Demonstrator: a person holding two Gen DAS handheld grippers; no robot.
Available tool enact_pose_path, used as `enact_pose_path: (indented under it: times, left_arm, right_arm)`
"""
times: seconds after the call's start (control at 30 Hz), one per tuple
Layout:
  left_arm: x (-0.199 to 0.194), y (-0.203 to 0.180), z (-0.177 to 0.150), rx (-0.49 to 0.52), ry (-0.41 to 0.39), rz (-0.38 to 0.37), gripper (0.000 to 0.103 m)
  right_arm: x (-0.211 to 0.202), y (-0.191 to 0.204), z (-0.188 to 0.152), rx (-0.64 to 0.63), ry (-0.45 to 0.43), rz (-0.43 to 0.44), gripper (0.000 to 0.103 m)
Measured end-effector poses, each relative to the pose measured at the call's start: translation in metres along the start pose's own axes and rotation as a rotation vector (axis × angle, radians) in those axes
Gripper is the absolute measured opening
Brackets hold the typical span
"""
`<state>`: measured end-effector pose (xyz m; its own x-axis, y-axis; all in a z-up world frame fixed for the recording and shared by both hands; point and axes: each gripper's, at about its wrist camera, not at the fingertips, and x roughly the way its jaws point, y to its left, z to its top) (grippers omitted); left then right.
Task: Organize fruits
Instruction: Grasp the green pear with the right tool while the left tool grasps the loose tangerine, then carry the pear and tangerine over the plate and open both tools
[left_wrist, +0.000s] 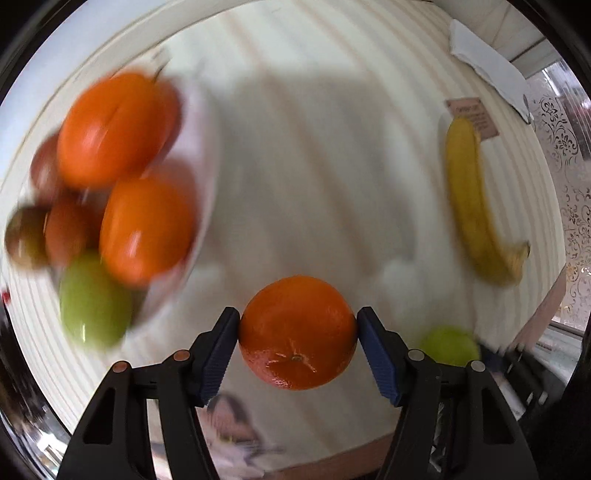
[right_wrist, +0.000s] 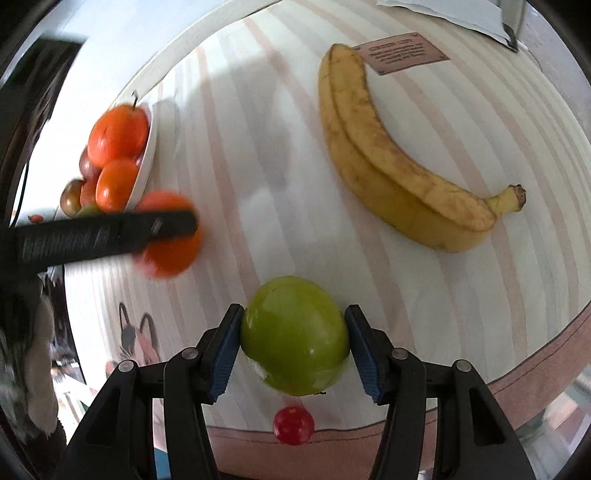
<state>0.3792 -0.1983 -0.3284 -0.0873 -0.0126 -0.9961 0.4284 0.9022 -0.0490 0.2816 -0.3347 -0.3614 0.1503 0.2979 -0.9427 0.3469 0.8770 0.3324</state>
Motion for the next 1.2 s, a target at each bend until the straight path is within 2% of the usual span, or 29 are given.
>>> enact_pose_path:
  times: [0.23, 0.43, 0.6, 0.67, 0.73, 0.87, 0.97, 1.03, 1.1, 1.13, 1.17, 1.2]
  left_arm:
    - [0.004, 0.069, -0.07, -0.149, 0.007, 0.019, 0.064]
    - [0.004, 0.12, -0.101, -0.289, 0.0, 0.003, 0.064]
    - [0.005, 0.129, -0.103, -0.327, -0.014, -0.048, 0.065]
    - [0.006, 0.151, -0.102, -0.338, -0.011, -0.06, 0.064]
    - [0.007, 0.153, -0.102, -0.351, -0.024, -0.052, 0.062]
    - [0.006, 0.152, -0.108, -0.353, -0.047, -0.047, 0.061]
    - [-0.009, 0.151, -0.087, -0.343, -0.067, -0.043, 0.06]
    - [-0.022, 0.153, -0.091, -0.342, -0.086, -0.058, 0.059]
    - [-0.042, 0.16, -0.095, -0.346, -0.105, -0.082, 0.055]
    - [-0.056, 0.163, -0.091, -0.344, -0.128, -0.101, 0.035]
    - [-0.065, 0.164, -0.084, -0.339, -0.139, -0.11, 0.025]
    - [-0.079, 0.166, -0.076, -0.33, -0.161, -0.12, 0.025]
  right_arm:
    - [0.012, 0.035, -0.004, -0.105, 0.03, -0.026, 0.059]
    - [0.029, 0.089, -0.008, -0.208, 0.065, -0.006, 0.059]
    - [0.039, 0.119, -0.013, -0.274, 0.072, -0.019, 0.059]
    - [0.039, 0.123, -0.009, -0.283, 0.07, -0.029, 0.059]
    - [0.04, 0.13, -0.005, -0.28, 0.072, -0.032, 0.059]
    - [0.041, 0.13, -0.005, -0.272, 0.078, -0.029, 0.059]
    - [0.043, 0.127, -0.008, -0.267, 0.08, -0.019, 0.059]
    - [0.041, 0.127, -0.007, -0.263, 0.08, -0.001, 0.059]
    - [0.033, 0.133, -0.002, -0.263, 0.062, 0.024, 0.059]
    - [0.027, 0.138, 0.003, -0.259, 0.05, 0.045, 0.059]
    - [0.022, 0.142, 0.007, -0.258, 0.039, 0.06, 0.059]
    - [0.017, 0.146, 0.013, -0.26, 0.026, 0.073, 0.059]
